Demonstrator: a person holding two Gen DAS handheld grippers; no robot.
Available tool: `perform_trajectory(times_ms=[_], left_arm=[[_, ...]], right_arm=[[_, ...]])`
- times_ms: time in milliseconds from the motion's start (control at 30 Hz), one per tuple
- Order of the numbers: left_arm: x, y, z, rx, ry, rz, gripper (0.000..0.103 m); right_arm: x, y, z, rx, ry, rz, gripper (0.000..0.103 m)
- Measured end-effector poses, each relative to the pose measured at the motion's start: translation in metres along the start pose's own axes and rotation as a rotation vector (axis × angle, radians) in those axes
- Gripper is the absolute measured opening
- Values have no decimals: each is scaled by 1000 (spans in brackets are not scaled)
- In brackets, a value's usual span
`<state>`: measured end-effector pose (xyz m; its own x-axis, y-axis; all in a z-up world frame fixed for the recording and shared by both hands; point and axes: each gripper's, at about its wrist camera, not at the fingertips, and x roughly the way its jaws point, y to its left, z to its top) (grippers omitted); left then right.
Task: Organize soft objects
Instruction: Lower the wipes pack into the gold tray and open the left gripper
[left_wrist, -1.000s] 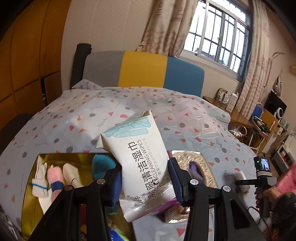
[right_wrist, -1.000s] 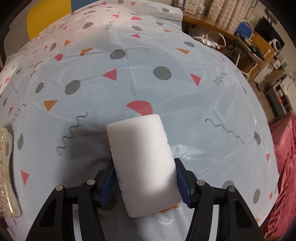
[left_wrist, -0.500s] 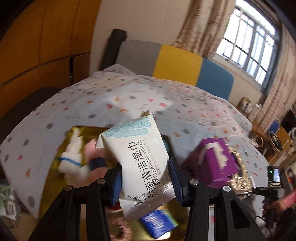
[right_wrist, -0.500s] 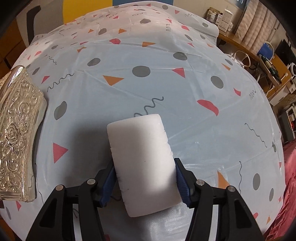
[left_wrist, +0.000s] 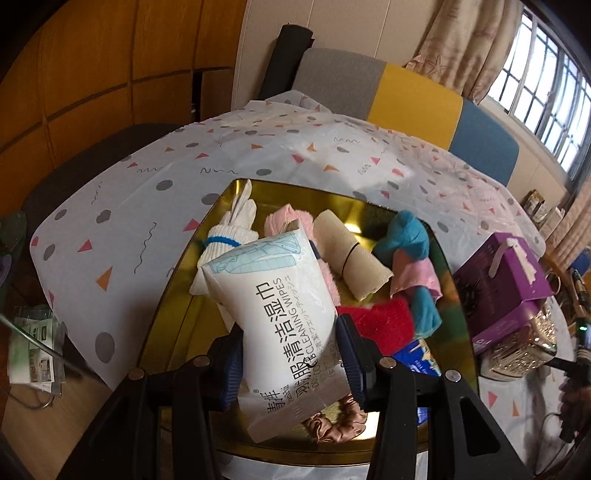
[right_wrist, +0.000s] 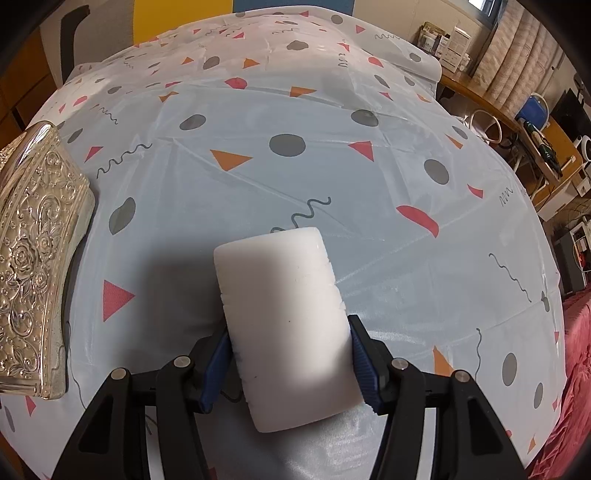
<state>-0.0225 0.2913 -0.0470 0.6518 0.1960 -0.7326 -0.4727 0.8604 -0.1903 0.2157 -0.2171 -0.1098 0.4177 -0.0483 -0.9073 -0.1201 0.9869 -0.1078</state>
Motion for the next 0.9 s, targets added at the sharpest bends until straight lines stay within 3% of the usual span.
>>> perform_trajectory(times_ms=[400,733,900], left_arm=[[25,-22,-24,66,72,26,49],[15,-25,-21,95,22,42,52],[6,-25,-18,94,-13,52,62]], right_arm=[[0,1,-1,-7,-4,-5,59],[0,1,-1,-8,-6,-7,59],[0,1,-1,-3,-7,-10,59]])
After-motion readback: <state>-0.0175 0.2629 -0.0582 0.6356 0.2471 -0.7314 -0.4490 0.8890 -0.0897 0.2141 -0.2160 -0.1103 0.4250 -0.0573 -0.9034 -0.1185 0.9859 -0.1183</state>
